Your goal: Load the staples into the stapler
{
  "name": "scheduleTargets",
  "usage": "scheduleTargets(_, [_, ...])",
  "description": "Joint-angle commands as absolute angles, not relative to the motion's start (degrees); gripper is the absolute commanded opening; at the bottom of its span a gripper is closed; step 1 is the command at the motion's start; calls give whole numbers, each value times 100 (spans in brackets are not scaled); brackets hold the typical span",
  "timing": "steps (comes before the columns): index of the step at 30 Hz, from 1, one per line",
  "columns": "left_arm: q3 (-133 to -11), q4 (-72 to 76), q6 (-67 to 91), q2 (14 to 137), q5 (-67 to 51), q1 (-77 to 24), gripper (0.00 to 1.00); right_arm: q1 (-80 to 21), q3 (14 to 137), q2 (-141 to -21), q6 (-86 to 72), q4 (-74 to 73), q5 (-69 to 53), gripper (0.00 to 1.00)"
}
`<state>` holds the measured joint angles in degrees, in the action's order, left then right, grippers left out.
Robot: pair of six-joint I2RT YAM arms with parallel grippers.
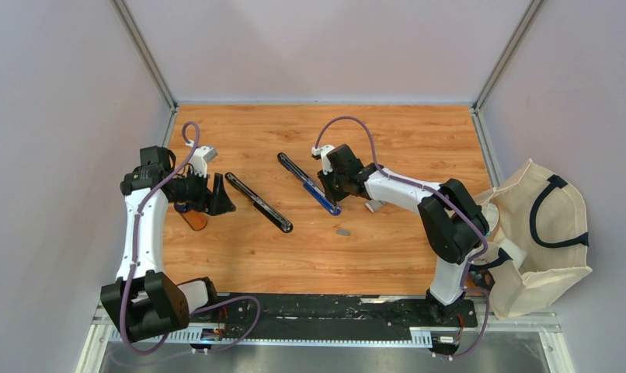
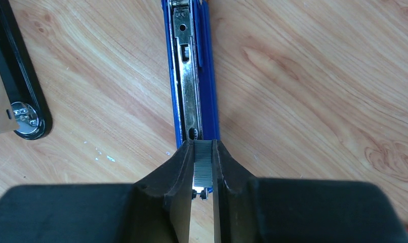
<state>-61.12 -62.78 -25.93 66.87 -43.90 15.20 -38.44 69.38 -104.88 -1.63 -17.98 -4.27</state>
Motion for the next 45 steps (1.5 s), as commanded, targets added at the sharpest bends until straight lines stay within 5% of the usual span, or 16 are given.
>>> scheduleTargets(1, [-6117, -6205, -2663, 6706, -4553, 1573, 82, -3841, 6908, -10459, -88, -1538, -308, 19])
scheduleTargets(45, [-6108, -6196, -2663, 6741, -4535, 1573, 82, -3858, 5555, -9624, 149, 536, -730, 19])
